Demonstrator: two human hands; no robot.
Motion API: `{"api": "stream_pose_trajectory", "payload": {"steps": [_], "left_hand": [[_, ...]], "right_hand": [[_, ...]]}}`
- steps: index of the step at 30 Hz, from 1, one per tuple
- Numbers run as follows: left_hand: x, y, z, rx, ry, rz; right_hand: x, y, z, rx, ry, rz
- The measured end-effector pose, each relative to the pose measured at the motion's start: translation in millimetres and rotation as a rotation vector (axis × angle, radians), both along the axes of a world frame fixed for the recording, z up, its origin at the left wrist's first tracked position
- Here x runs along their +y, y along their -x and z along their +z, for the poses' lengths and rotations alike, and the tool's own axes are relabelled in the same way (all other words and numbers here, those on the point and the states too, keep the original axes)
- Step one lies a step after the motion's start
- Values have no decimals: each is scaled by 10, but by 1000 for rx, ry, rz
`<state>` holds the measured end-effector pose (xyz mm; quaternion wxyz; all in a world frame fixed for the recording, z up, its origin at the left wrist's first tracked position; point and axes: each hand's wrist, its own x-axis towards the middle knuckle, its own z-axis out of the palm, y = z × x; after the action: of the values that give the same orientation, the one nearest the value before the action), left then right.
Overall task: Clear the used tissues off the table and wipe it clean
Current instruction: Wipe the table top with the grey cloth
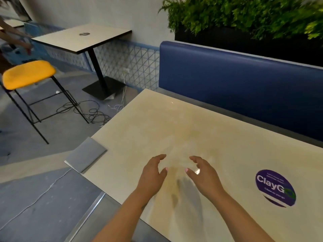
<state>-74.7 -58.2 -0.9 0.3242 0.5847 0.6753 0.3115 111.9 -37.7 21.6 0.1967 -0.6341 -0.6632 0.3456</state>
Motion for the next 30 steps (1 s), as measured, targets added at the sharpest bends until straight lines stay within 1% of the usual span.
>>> {"api": "stream_pose_trajectory", "payload": {"steps": [4, 11, 15, 19, 24, 28, 30], "left_hand": [[133, 674, -47, 71, 17, -5], [388, 1782, -217, 230, 93, 61], [502, 2165, -343, 314, 112, 79], [605, 2325, -439, 372, 125, 120], [723, 2441, -468, 385, 142, 152], [835, 2401, -362, 246, 112, 210], [896, 2320, -305, 188, 67, 232]], "right_hand": [[122, 553, -48, -10, 24, 7], [308, 1371, -106, -4, 72, -13], [378, 1637, -138, 4, 89, -35], [450, 1791, -155, -4, 124, -36], [574, 1874, -170, -9, 149, 4], [720, 1908, -229, 21, 178, 26], [800, 1939, -251, 81, 202, 17]]}}
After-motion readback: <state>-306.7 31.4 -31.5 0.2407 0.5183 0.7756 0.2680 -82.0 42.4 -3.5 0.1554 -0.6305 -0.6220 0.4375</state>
